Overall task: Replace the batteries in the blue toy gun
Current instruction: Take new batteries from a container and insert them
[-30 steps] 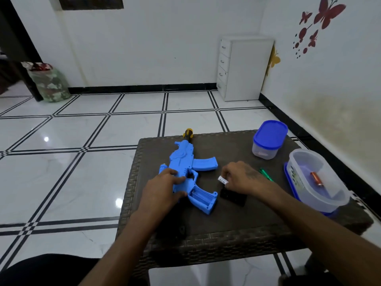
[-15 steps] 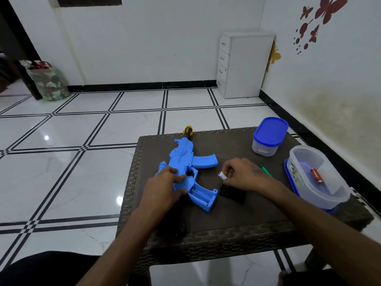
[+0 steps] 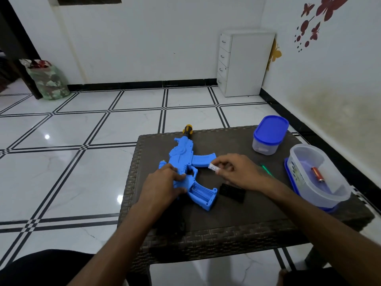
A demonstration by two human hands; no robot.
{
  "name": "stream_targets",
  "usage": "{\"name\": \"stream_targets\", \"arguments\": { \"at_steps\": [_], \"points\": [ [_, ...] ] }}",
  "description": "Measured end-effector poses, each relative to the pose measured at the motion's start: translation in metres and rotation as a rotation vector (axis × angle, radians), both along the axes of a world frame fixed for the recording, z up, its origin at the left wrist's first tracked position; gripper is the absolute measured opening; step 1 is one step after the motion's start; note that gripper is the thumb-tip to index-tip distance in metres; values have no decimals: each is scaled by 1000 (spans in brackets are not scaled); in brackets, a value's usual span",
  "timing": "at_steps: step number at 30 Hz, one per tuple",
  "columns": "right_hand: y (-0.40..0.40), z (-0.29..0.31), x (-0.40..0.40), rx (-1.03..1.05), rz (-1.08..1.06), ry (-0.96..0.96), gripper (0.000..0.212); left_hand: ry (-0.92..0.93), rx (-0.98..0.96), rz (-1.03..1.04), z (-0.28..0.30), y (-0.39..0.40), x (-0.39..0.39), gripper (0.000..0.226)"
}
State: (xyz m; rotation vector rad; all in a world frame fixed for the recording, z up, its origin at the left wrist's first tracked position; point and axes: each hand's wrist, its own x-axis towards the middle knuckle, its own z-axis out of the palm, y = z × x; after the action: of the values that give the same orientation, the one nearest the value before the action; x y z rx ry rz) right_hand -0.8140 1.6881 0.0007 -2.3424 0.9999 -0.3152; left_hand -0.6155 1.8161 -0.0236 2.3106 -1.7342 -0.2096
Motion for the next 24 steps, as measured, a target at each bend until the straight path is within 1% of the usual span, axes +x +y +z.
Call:
{"name": "stream_targets", "arguments": {
  "at_steps": [4, 7, 12, 15, 19, 21, 24],
  "points": [
    [7, -1, 5, 37, 60, -44, 23, 2, 2, 5, 2, 0, -1, 49],
    [12, -1, 8, 115, 80, -117, 25, 5, -3, 9, 1, 0, -2, 49],
    [18, -1, 11, 229, 106, -225, 21, -1, 0, 10, 1, 1, -2, 48],
    [20, -4, 12, 221, 110, -252, 22, 4, -2, 11, 0, 2, -2, 48],
    [23, -4, 16, 299, 70, -277, 26, 5, -1, 12, -1, 1, -1, 48],
    [24, -2, 17, 248, 84, -240, 32, 8, -4, 14, -1, 1, -1, 48],
    [26, 2, 20, 40, 156, -83, 32, 4, -10, 11, -1, 1, -2, 47]
  ]
}}
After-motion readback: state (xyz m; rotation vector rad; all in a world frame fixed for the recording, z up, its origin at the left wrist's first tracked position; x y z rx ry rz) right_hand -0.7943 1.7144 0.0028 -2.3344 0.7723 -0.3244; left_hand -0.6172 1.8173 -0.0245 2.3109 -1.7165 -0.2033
